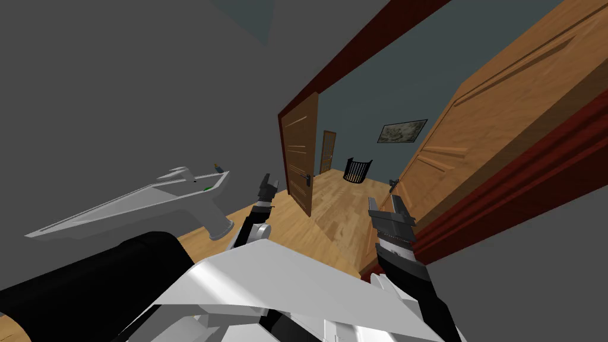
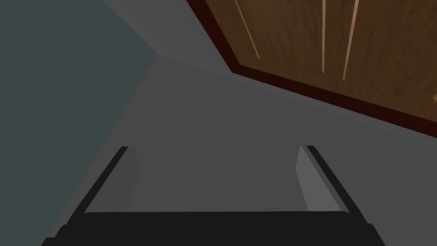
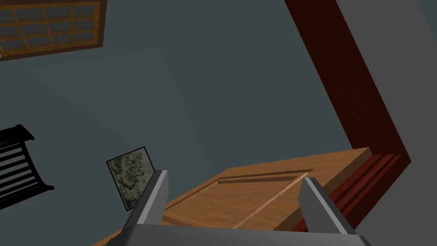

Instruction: Push the door open

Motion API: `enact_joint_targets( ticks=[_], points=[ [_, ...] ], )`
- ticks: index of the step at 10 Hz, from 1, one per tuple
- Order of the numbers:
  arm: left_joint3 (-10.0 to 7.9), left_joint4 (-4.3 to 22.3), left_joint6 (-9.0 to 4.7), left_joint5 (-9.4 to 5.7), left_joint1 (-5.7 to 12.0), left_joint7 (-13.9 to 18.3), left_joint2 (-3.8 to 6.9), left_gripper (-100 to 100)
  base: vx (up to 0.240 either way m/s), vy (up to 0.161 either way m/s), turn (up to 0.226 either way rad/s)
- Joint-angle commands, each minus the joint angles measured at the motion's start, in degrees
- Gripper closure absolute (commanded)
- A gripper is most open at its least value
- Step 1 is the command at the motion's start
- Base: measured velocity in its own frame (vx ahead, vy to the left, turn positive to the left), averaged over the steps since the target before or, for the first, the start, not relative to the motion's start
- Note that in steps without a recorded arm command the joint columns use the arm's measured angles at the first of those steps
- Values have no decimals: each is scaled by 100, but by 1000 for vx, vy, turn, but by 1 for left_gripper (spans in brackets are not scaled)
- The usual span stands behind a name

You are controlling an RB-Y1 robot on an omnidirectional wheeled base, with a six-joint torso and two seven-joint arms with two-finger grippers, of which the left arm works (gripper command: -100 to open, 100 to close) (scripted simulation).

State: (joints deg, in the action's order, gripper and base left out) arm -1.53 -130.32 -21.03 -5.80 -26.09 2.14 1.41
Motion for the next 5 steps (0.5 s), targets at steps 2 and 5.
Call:
enact_joint_targets(
  ticks=[2,5],
  points=[
    [119,309,37,24,124,20,86,-100,100,92,-114],
    [251,653,79,51,262,41,168,-100,115,128,-93]
  ],
)
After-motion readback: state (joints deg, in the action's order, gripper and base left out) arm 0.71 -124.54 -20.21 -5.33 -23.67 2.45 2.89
